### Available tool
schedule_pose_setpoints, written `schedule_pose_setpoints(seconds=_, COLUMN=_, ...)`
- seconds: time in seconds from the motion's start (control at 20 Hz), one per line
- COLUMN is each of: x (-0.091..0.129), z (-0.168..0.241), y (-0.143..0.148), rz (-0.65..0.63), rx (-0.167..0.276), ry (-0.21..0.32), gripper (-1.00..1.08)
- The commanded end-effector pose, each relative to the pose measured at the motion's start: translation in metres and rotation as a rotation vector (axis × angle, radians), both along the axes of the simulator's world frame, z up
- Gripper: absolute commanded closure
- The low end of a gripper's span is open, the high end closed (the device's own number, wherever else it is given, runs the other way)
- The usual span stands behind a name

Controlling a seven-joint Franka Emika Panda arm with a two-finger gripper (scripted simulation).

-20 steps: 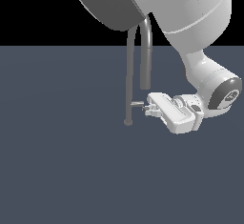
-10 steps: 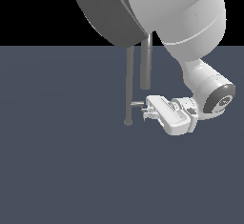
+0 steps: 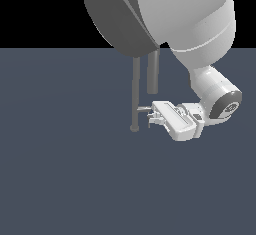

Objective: Turn on the faucet by rotating a designated handle.

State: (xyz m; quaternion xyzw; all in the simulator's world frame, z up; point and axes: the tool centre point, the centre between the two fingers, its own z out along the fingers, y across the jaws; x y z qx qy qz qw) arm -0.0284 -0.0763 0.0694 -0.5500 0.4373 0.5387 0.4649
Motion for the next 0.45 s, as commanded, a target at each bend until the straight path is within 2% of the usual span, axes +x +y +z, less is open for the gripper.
schedule_pose_setpoints(seconds=0.0, x=0.002, z=-0.019, y=0.001, rz=-0.009, rx=-0.011, ry=0.018, gripper=1.08)
schedule_pose_setpoints(seconds=0.4, x=0.013, z=-0.039, y=0.002, rz=-0.013, rx=-0.018, ry=0.034, gripper=1.08)
